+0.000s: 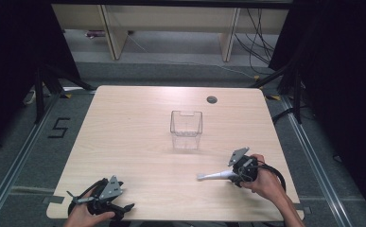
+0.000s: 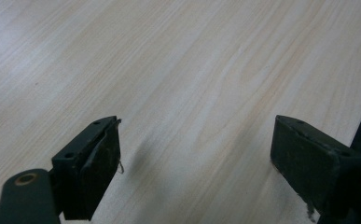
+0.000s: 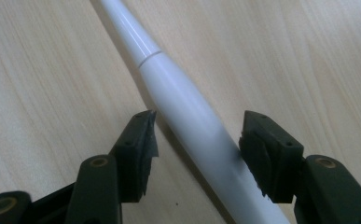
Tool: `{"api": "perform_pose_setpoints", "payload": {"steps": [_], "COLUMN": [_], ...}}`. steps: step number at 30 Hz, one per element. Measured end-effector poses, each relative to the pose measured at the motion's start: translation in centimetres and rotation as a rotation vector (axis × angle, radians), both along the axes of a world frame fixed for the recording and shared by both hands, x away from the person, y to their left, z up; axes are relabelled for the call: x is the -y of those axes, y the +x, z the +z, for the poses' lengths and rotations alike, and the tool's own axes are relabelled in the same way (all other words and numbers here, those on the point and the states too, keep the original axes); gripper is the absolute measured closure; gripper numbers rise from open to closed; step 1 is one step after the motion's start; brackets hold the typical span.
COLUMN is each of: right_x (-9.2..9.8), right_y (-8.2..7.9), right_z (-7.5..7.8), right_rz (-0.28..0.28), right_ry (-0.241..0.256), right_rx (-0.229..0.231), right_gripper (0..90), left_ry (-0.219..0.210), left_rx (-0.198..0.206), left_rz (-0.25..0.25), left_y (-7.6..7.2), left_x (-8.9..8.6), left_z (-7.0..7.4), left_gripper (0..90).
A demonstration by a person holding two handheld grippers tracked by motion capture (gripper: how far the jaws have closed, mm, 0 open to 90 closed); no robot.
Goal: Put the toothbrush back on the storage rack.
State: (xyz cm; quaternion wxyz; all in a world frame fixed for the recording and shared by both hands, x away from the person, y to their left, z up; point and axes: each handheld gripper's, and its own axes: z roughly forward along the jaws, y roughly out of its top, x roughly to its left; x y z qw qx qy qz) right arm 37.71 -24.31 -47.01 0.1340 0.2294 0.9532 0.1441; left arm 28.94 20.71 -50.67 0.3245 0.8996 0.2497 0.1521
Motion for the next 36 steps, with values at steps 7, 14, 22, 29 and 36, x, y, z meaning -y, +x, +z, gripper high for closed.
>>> {"api": "perform_pose_setpoints", "payload": {"steps": [7,14,22,29,36], "right_x": [-0.3,-0.6,-0.6,-0.8,-1.4], "right_y": [1.2,1.8,2.4,2.9,3.2], "right_z": [0.1,0.0,-0.1,-0.2,-0.2], "right_rz": [0.059,0.056,0.087,0.067,0.062], "right_ry": [-0.042,-0.075,-0.088,-0.102,-0.138], "right_rx": [-0.051,-0.136,-0.179,-0.223,-0.261], "right_gripper": [50.7,56.5,60.9,64.5,65.7], "left_ry": [0.000,-0.010,-0.009,-0.007,-0.009], "left_rx": [0.001,-0.010,-0.012,-0.011,-0.010], "left_rz": [0.002,0.010,0.011,0.009,0.009], "left_y": [0.0,-0.1,0.0,-0.1,-0.1], "left_x": [0.0,0.0,0.0,0.0,0.0], "left_z": [0.0,0.0,-0.1,-0.1,0.0], "left_gripper": [15.5,15.5,15.5,15.5,15.5]}}
